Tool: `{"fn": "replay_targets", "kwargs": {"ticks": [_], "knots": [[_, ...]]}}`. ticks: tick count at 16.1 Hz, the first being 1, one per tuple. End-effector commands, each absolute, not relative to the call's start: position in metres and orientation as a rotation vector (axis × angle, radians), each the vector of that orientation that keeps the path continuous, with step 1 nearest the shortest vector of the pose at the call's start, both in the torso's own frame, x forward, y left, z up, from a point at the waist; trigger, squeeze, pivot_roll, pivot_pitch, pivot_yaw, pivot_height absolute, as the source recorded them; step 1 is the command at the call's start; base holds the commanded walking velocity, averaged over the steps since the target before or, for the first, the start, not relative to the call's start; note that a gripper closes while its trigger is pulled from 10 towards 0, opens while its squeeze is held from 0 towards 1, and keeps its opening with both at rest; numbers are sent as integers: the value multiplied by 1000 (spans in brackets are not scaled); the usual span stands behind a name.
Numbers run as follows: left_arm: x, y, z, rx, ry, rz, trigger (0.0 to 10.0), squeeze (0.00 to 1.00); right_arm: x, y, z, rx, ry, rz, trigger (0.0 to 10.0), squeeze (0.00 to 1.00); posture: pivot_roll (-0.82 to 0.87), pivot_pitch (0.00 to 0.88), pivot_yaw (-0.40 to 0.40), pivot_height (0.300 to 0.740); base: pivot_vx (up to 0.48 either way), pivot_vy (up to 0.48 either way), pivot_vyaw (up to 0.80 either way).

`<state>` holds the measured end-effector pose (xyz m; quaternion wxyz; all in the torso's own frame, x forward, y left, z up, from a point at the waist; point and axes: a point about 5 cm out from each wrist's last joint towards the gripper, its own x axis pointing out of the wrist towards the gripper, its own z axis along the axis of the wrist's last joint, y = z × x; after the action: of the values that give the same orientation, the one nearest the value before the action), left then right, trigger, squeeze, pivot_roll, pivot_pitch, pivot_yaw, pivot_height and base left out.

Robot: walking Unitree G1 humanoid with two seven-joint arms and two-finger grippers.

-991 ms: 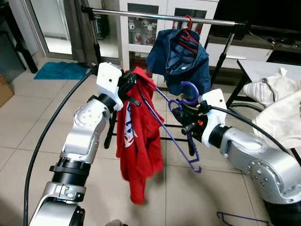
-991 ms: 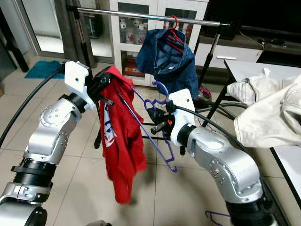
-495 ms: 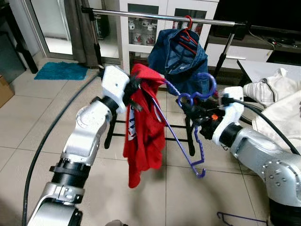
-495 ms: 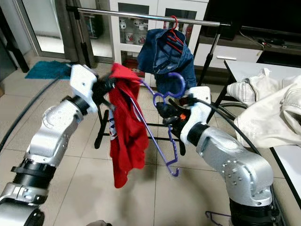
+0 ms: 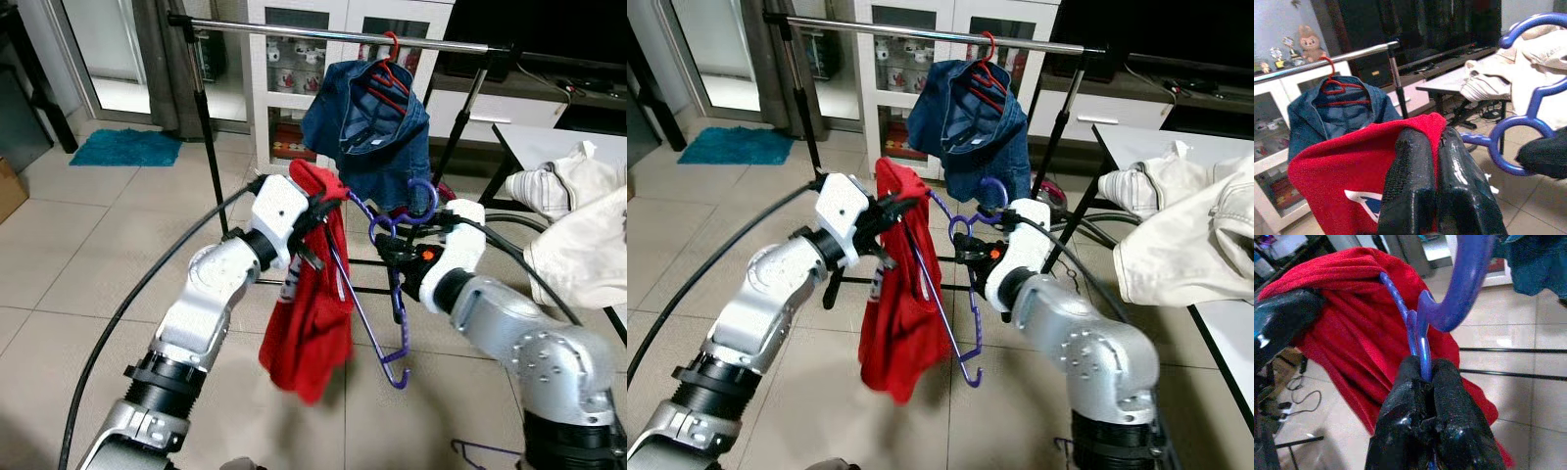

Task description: Hang hanger

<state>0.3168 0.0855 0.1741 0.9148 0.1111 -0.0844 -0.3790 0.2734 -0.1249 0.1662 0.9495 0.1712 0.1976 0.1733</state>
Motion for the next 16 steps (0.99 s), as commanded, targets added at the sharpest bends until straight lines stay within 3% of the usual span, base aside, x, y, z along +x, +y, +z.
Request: {"fn": "replay_targets", "kwargs": {"ticks": [1,7,10,11,12,15,16], "knots": [[310,75,194,206,-276,-835,0,0,277,-138,155,316,445,221,10000,0,-57,0,-57,740,0,0,0],[317,106,158,447,-81,-715,0,0,294,-150,194,253,199,176,10000,0,-56,0,-59,740,0,0,0],[320,110,163,405,-102,-669,0,0,296,-144,211,254,112,262,10000,0,-54,0,-61,740,0,0,0],[318,105,165,387,-116,-698,4275,0,296,-142,213,263,94,283,10000,0,-54,0,-61,740,0,0,0],[316,103,165,378,-118,-716,10000,0,296,-141,214,269,86,292,10000,0,-48,0,-64,740,0,0,0],[312,96,164,345,-114,-765,10000,0,297,-137,219,302,44,322,10000,0,-49,0,-58,740,0,0,0],[311,96,163,335,-114,-775,10000,263,296,-137,220,303,34,329,10000,0,-49,0,-58,740,0,0,0]]}}
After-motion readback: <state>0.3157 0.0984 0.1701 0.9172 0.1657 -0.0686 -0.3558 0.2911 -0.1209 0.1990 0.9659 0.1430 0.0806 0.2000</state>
